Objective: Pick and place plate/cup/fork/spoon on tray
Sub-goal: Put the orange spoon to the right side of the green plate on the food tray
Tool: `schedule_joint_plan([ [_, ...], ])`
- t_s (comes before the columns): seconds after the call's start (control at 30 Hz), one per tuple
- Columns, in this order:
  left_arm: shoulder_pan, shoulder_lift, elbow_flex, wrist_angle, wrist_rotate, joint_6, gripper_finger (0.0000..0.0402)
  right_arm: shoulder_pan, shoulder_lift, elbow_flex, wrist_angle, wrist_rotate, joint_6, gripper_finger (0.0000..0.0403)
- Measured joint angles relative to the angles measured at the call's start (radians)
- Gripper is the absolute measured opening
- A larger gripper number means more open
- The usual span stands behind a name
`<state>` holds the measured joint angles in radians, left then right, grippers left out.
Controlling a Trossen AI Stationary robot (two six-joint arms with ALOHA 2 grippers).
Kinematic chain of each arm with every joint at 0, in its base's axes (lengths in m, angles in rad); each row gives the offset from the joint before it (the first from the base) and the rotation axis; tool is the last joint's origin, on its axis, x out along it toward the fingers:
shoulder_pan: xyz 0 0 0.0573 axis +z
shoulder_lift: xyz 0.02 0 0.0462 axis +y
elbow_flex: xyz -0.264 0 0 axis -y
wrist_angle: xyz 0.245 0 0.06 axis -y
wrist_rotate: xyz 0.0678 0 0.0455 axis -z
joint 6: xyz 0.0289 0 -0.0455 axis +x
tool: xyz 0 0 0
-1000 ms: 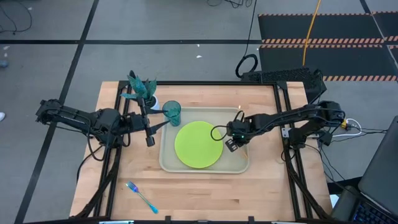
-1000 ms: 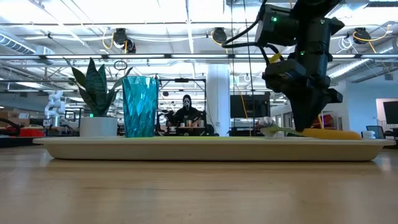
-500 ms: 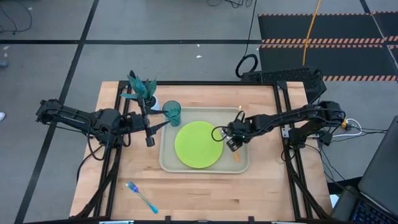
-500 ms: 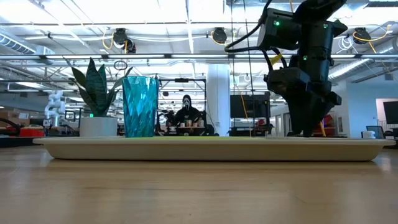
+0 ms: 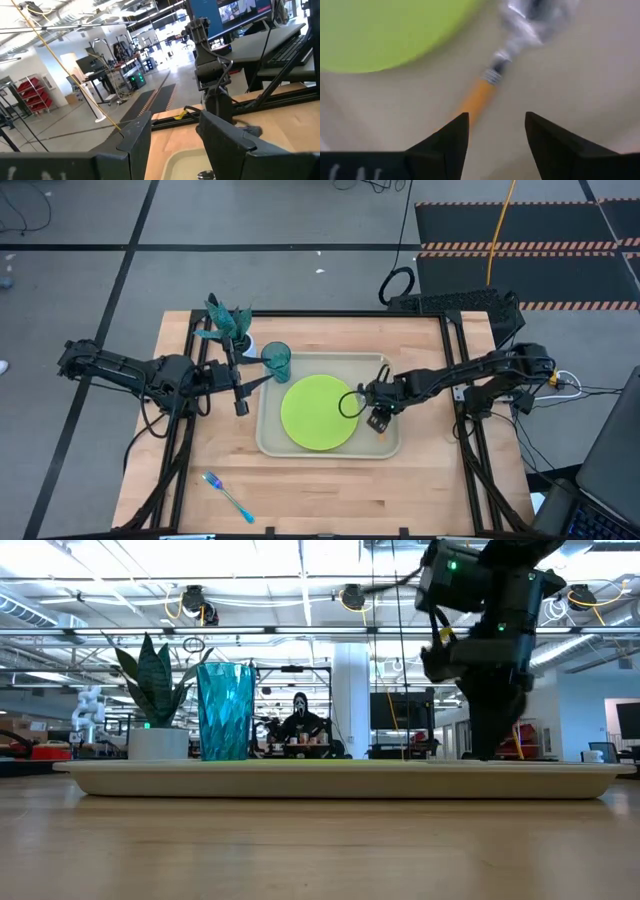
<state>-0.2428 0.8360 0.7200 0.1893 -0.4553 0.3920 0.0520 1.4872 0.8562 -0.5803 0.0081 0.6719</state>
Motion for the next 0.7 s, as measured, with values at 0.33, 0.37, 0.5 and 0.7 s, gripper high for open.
schedule_joint_plan([
  [0.33,0.000,0.000,0.000,0.003,0.000,0.021,0.0172,-0.007,0.000,0.000,0.098,0.098,-0.519,0.0174],
  [0.37,0.000,0.000,0.000,0.003,0.000,0.022,0.0172,-0.010,0.000,0.000,0.097,0.098,-0.564,0.0173],
  [0.5,0.000,0.000,0.000,0.003,0.000,0.024,0.0172,-0.009,0.000,0.000,0.094,0.097,-0.757,0.0173],
  [0.7,0.000,0.000,0.000,-0.007,0.000,0.024,0.0172,-0.019,0.000,0.000,0.105,0.068,-0.910,0.0173],
])
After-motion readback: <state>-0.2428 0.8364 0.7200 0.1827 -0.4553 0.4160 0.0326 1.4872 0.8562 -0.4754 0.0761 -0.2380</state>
